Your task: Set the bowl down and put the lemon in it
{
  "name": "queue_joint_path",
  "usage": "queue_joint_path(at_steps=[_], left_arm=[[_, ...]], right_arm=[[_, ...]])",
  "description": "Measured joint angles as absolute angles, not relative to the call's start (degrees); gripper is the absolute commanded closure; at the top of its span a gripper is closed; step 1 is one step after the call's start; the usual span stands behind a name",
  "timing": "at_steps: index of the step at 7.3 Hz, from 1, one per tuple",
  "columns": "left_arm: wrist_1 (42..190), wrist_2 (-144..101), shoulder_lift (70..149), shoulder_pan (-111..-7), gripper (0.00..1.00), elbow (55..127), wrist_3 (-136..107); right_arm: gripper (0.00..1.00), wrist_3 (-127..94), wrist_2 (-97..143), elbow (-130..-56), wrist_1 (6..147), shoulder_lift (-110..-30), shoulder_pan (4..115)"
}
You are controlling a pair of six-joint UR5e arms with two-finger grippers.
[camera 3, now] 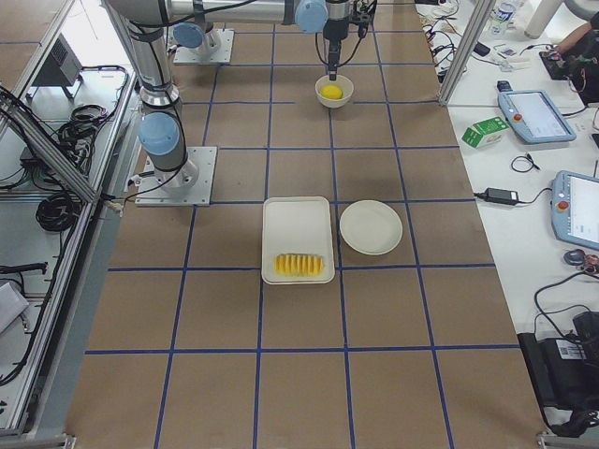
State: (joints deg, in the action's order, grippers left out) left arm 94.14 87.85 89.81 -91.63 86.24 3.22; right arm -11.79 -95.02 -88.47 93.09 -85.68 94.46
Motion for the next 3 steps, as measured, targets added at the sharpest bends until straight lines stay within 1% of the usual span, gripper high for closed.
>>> queue_joint_path(at_steps=[3], left_arm=[[94.13,87.95,89.81,-91.73,0.00,86.22,3.10]], right_arm=[[0.00,-9.11,-92.72,-88.69,88.01,-87.44,90.96]])
